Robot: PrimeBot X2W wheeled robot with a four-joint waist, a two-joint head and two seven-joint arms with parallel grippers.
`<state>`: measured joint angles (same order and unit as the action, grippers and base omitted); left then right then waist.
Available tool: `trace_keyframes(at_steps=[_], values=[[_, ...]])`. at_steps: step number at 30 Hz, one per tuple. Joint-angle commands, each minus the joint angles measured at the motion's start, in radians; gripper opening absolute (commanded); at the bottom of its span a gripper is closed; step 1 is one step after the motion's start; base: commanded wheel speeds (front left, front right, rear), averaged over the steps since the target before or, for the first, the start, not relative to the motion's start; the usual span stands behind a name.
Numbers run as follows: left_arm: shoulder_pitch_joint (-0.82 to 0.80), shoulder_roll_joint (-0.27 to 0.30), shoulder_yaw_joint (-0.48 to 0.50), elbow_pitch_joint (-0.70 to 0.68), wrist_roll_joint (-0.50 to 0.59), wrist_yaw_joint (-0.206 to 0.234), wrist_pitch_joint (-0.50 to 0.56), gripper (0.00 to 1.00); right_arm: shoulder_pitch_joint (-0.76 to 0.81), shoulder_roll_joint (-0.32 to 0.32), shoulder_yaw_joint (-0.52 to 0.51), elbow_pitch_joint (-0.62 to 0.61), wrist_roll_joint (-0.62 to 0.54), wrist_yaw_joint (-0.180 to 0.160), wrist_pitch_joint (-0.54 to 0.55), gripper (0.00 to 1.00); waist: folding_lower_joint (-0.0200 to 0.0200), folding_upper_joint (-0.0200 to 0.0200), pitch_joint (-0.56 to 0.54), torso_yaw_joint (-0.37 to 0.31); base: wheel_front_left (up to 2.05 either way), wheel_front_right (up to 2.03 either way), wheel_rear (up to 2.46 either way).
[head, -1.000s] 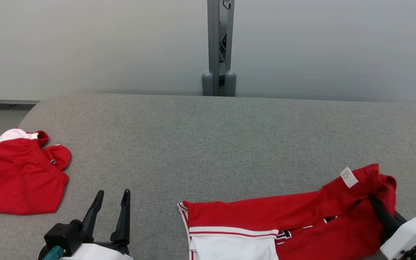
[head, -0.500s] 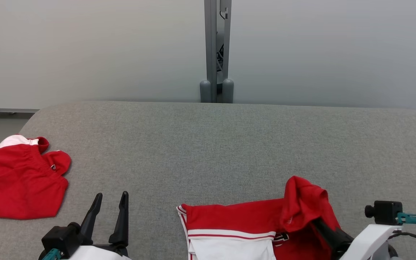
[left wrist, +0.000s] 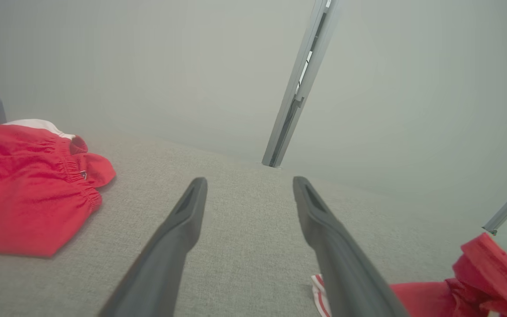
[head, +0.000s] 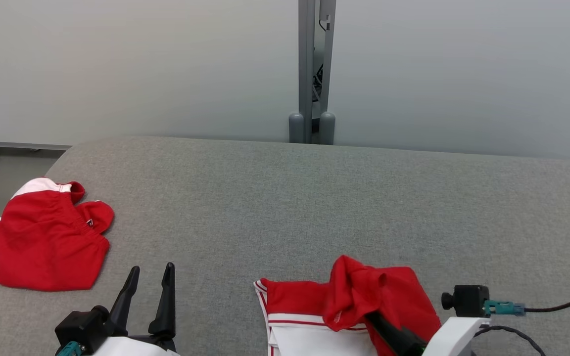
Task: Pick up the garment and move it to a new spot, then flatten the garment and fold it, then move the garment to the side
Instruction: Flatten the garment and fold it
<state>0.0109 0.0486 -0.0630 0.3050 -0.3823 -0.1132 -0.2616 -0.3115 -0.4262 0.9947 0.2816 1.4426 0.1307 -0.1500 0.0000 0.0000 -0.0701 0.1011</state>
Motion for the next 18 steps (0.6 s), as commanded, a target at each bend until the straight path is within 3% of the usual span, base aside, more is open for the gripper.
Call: trace_keyframes(at_steps=[1, 8, 18], values=[[-0.003, 0.004, 0.001, 0.003, -0.011, 0.005, -0.004, 1.00, -0.011, 0.015, 0.007, 0.010, 0.006, 0.000, -0.002, 0.00, 0.0000, 0.0000, -0.001, 0.010, 0.00, 0.00, 0.00], [-0.005, 0.004, 0.003, 0.008, -0.015, 0.003, -0.004, 1.00, -0.023, 0.093, 0.036, 0.054, 0.039, 0.000, 0.003, 0.00, 0.0000, 0.0000, 0.001, 0.049, 0.00, 0.00, 0.00], [-0.005, 0.004, -0.003, 0.012, -0.022, 0.000, -0.004, 1.00, -0.046, 0.148, 0.068, 0.151, 0.044, 0.000, -0.008, 0.00, 0.0000, 0.0000, 0.031, 0.099, 0.00, 0.00, 0.00]])
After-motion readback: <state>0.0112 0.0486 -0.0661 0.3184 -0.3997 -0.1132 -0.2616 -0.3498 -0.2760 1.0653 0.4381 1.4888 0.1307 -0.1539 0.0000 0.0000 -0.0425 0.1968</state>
